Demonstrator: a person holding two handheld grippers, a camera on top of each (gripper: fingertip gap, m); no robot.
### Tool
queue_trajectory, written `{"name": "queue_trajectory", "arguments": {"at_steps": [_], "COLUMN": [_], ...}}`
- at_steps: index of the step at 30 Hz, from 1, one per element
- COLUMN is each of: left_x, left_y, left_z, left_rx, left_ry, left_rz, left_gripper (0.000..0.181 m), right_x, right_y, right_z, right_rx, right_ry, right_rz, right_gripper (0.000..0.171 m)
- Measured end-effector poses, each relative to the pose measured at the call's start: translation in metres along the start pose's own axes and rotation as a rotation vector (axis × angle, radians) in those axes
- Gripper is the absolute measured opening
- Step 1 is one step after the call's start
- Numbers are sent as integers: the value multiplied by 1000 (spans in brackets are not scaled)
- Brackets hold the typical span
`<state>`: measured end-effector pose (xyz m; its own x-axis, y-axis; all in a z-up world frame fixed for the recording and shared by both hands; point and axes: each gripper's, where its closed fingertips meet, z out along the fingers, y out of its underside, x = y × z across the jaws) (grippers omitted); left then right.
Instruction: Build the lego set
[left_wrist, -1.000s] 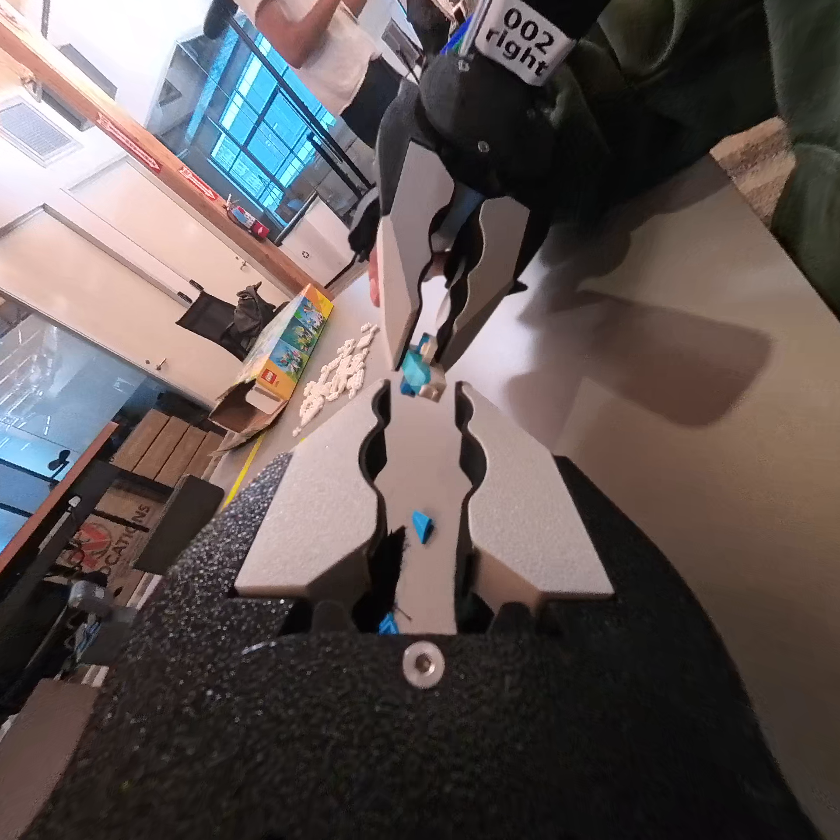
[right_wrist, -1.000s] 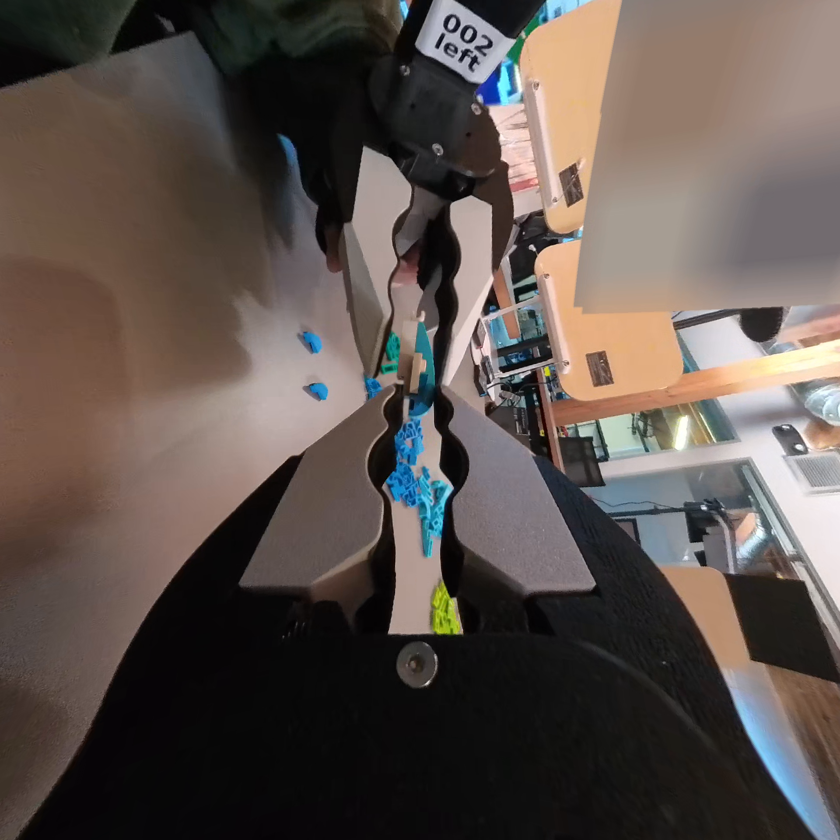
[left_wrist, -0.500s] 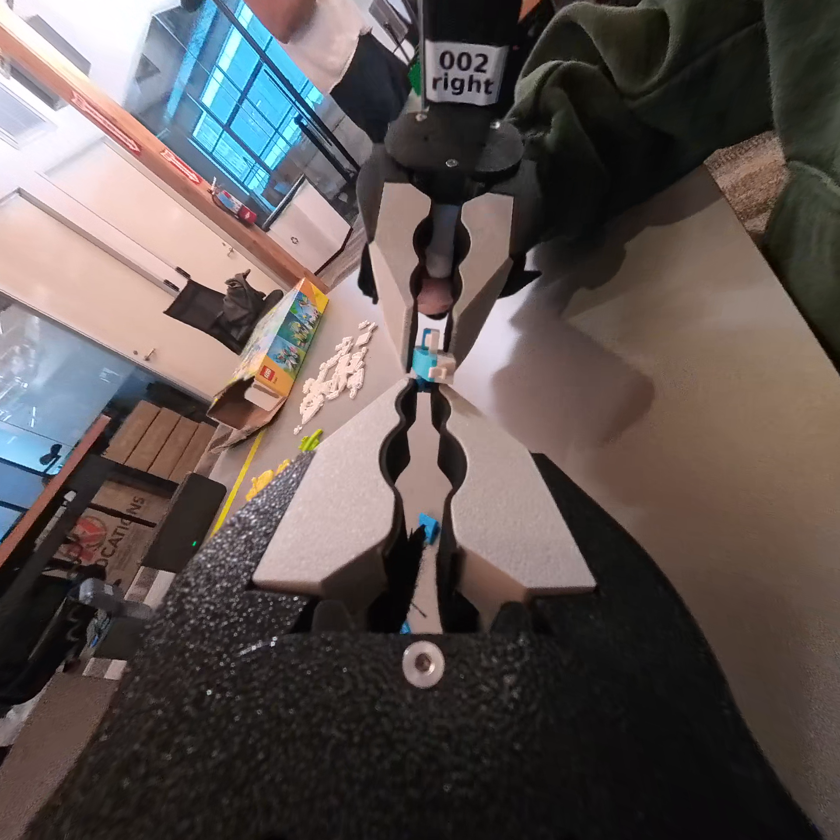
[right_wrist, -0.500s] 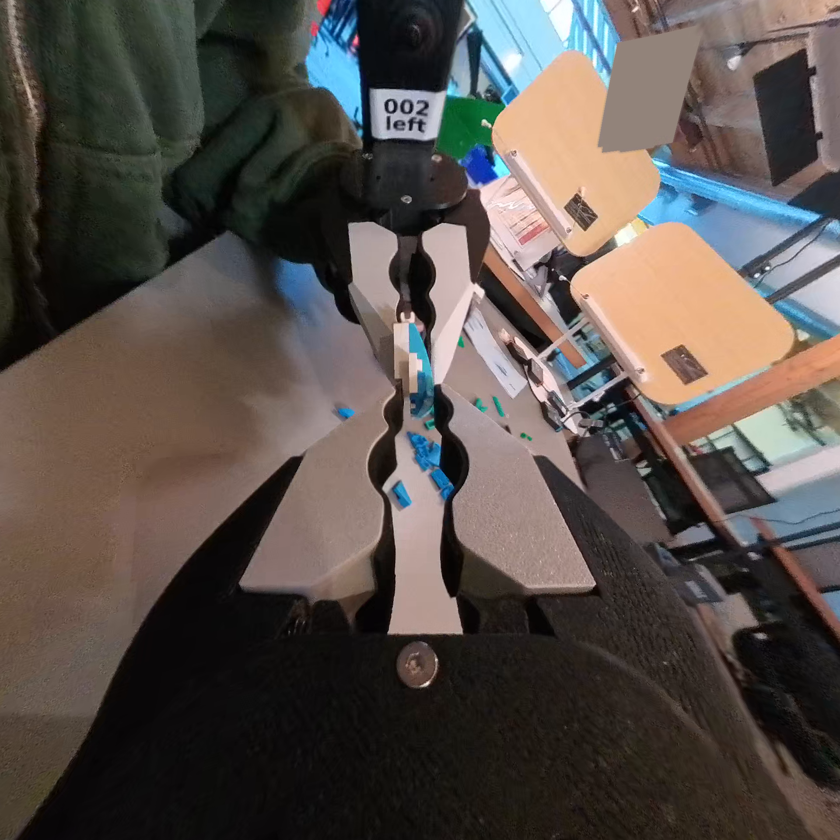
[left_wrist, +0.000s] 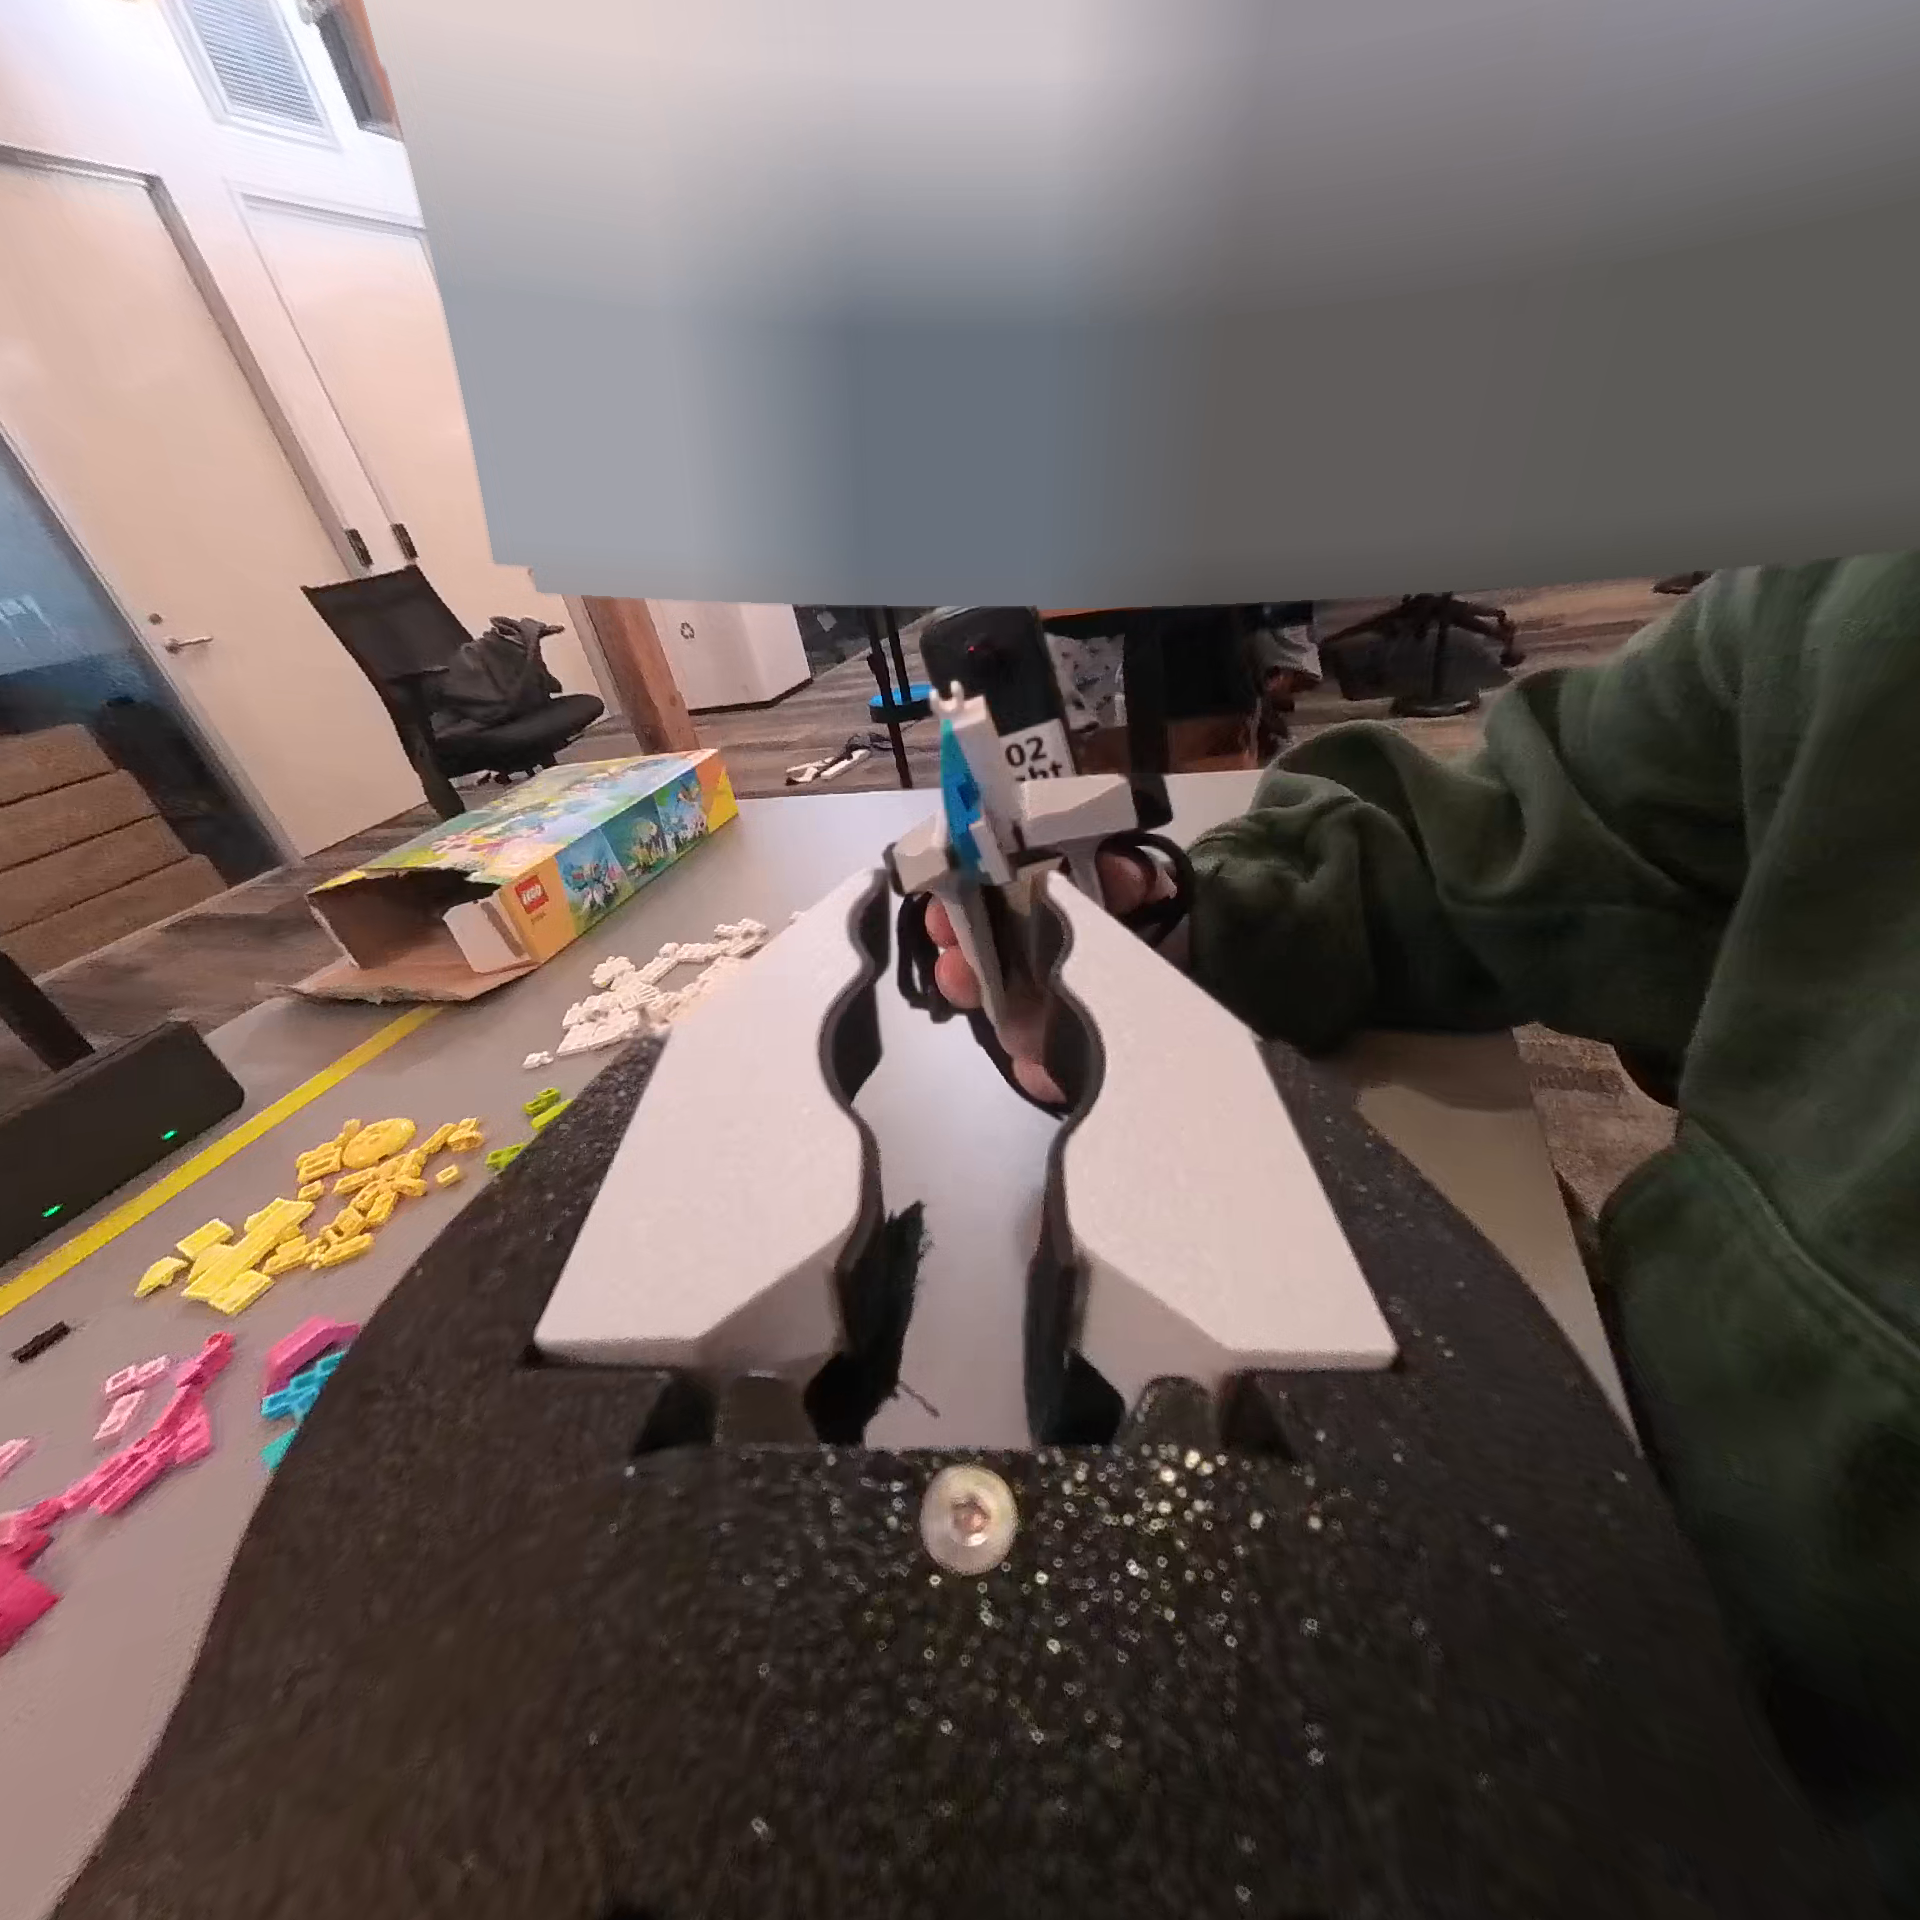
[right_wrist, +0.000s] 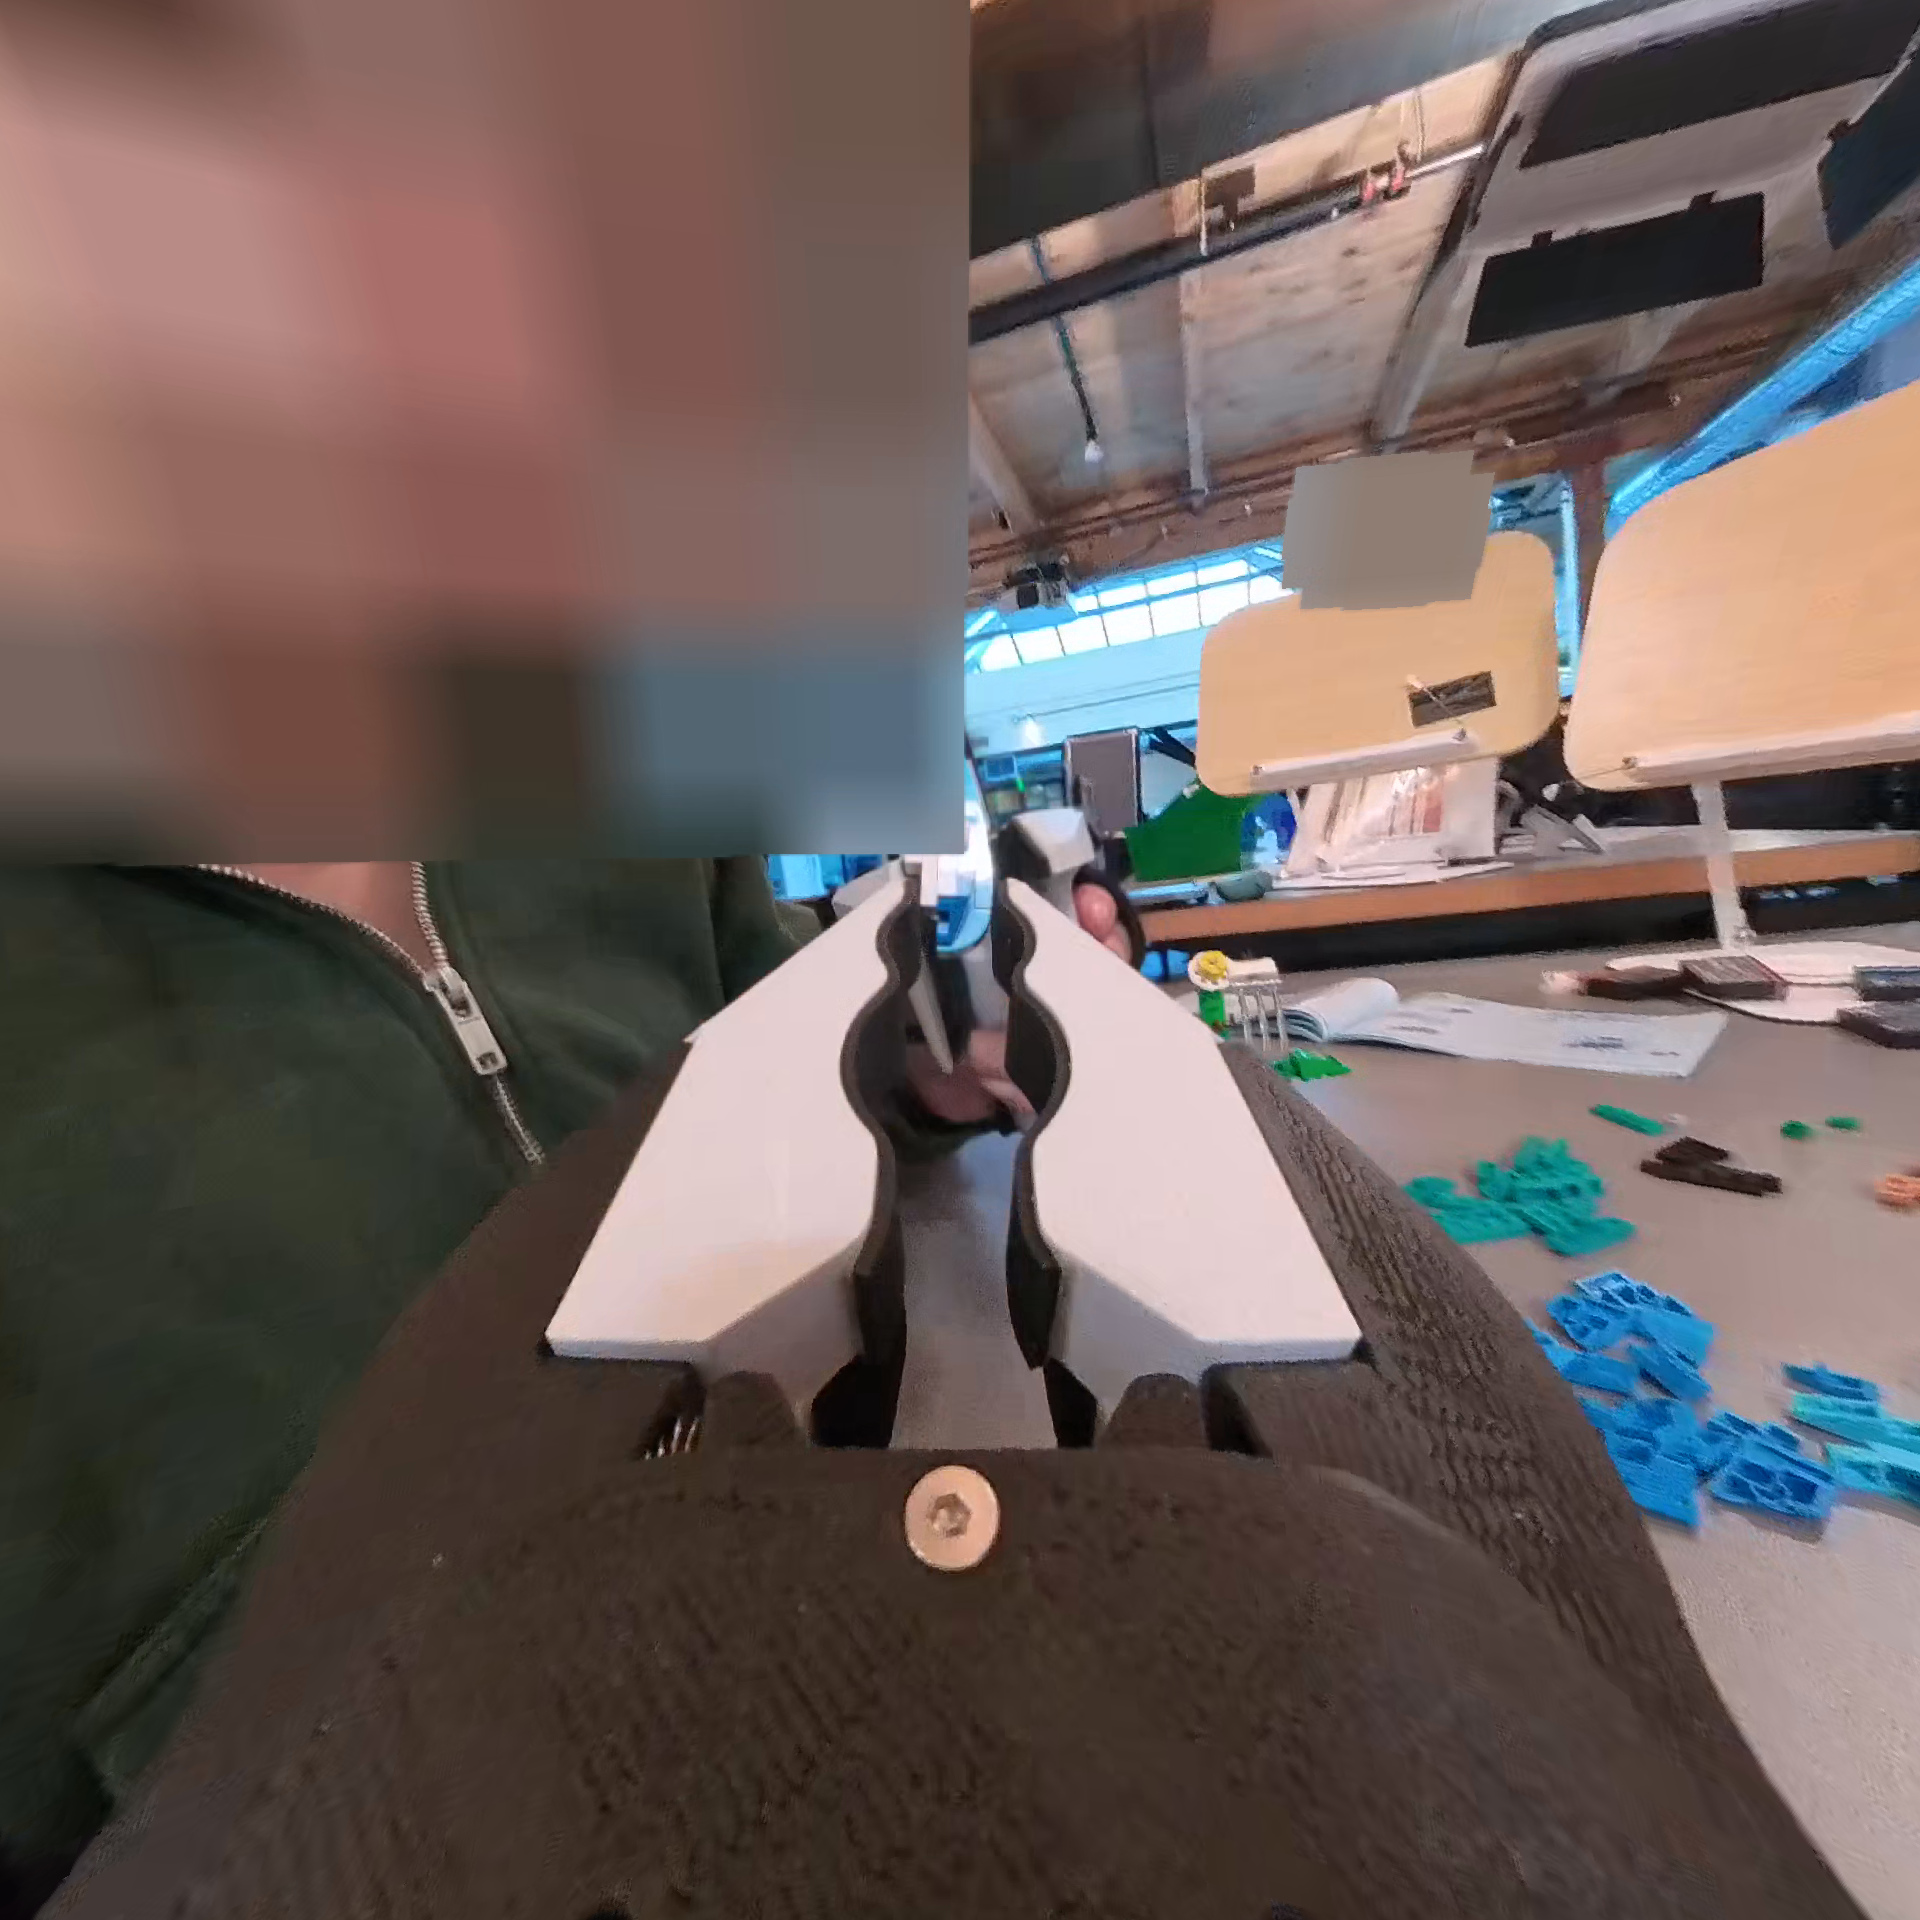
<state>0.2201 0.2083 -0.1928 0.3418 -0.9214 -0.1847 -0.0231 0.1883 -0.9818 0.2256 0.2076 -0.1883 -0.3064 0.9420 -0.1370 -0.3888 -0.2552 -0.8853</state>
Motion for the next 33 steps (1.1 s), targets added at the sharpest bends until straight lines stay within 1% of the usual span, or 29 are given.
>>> {"name": "queue_trajectory", "arguments": {"at_steps": [5,9,13,15,16,17,18,19,21,22,23,26,28,31,33], "left_x": [8,9,7,6,4,1,-3,-6,-11,-11,-9,-4,-1,9,12], "left_y": [-4,-6,-9,-7,-6,-3,1,9,27,37,47,70,77,84,85], "left_z": [10,12,10,9,7,3,-3,-8,-20,-25,-29,-37,-39,-39,-36], "left_rx": [35,58,74,62,49,30,2,-40,-132,-174,-219,-319,-354,-390,-389], "left_ry": [-13,-13,-21,-23,-32,-45,-61,-75,-97,-100,-101,-105,-113,-86,-89], "left_rz": [-11,-27,-39,-36,-24,-12,-7,-3,-37,-77,-120,-182,-191,-215,-217], "left_gripper": [11,10,5,5,8,12,18,24,33,36,38,35,26,13,13], "right_x": [-3,-4,-5,-3,0,5,10,17,31,35,35,32,32,29,26], "right_y": [-1,-3,-1,1,3,9,17,27,46,54,62,83,87,83,83], "right_z": [1,1,2,2,1,-1,-3,-7,-17,-18,-18,-12,-11,-8,-6], "right_rx": [9,15,3,-16,-52,-118,-216,-341,-606,-705,-775,-879,-906,-893,-894], "right_ry": [-13,-18,-21,-7,20,61,111,168,260,277,275,230,216,218,207], "right_rz": [-6,-7,-9,-23,-57,-120,-227,-379,-754,-932,-1063,-1267,-1362,-1416,-1457], "right_gripper": [11,11,11,11,11,11,11,11,11,11,12,12,11,11,11]}}
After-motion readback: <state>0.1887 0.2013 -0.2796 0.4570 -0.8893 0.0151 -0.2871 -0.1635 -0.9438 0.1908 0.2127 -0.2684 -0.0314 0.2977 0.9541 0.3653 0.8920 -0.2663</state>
